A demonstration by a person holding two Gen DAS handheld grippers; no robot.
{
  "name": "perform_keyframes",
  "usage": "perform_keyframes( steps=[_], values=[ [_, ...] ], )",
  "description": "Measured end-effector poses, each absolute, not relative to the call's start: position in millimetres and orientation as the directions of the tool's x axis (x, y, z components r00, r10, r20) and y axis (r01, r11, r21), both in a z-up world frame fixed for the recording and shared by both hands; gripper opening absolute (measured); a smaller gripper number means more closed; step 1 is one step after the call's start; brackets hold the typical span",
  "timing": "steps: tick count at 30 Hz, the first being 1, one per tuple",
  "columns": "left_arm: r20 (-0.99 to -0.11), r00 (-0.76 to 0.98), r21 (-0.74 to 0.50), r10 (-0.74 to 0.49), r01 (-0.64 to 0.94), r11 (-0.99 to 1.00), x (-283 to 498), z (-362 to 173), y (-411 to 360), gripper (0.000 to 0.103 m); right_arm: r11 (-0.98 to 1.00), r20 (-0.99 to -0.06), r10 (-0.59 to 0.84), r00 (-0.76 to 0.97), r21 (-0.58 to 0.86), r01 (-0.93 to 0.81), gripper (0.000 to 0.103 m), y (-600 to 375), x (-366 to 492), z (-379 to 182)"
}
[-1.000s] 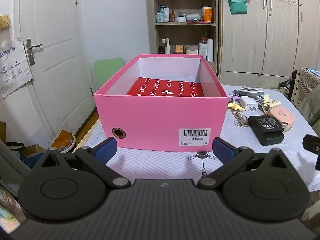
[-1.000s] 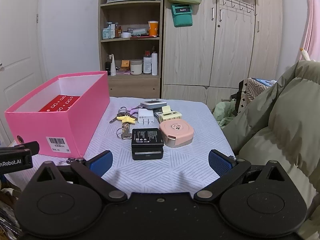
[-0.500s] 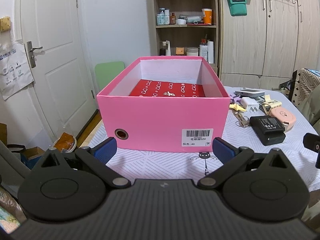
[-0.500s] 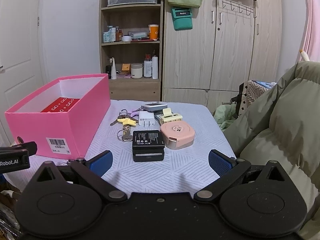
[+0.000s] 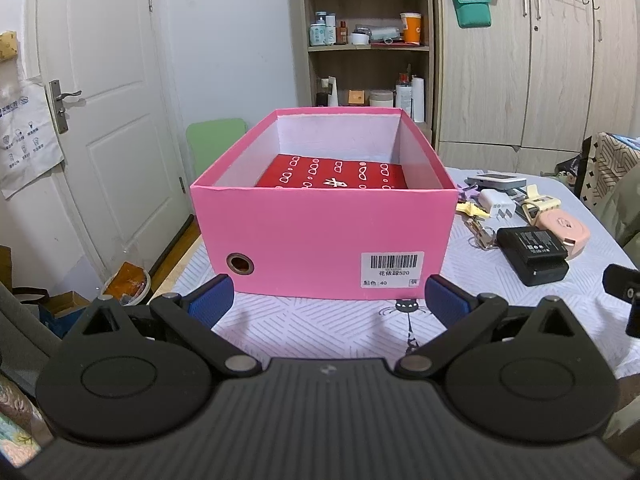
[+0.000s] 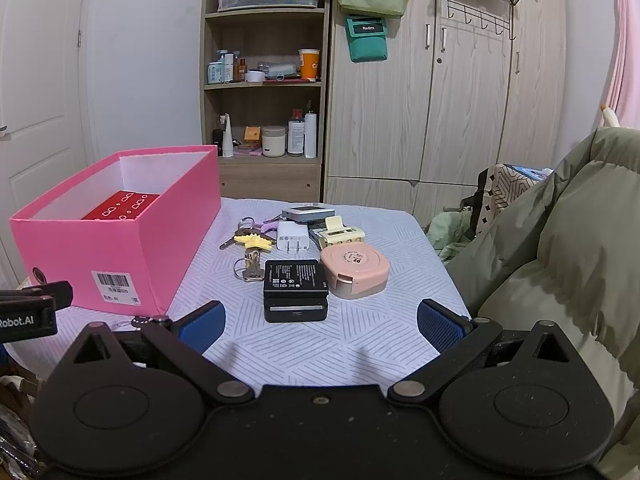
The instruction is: Organize rigid objects
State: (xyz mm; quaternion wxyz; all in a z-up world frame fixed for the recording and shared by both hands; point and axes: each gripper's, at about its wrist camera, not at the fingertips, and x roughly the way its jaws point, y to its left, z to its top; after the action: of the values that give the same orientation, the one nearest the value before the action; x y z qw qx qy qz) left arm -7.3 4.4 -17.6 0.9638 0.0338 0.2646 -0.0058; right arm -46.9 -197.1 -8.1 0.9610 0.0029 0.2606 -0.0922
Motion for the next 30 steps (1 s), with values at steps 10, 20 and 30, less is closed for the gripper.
perform_keyframes(
  steps=[10,20,30],
  values=[
    [-0.532,0.846,0.059,-0.013,0.052,0.997,-6.4,-17.3,2.7,0.103,0.983,-0.503,-0.178,0.846,-0.046,0.180,0.103,-197.6,-45.9,-9.2],
    [-0.553,0.833,0.052,-0.030,0.071,0.996,-4.7,-16.7,2.9,0.103,0.982,-0.502,-0.181,0.845,-0.053,0.179,0.103,-196.6,-45.8,-10.1],
    [-0.580,0.813,0.023,-0.053,0.082,0.996,-1.2,-19.3,2.4,0.102,0.982,-0.504,-0.182,0.844,-0.058,0.177,0.103,-195.8,-45.5,-11.3]
  ],
)
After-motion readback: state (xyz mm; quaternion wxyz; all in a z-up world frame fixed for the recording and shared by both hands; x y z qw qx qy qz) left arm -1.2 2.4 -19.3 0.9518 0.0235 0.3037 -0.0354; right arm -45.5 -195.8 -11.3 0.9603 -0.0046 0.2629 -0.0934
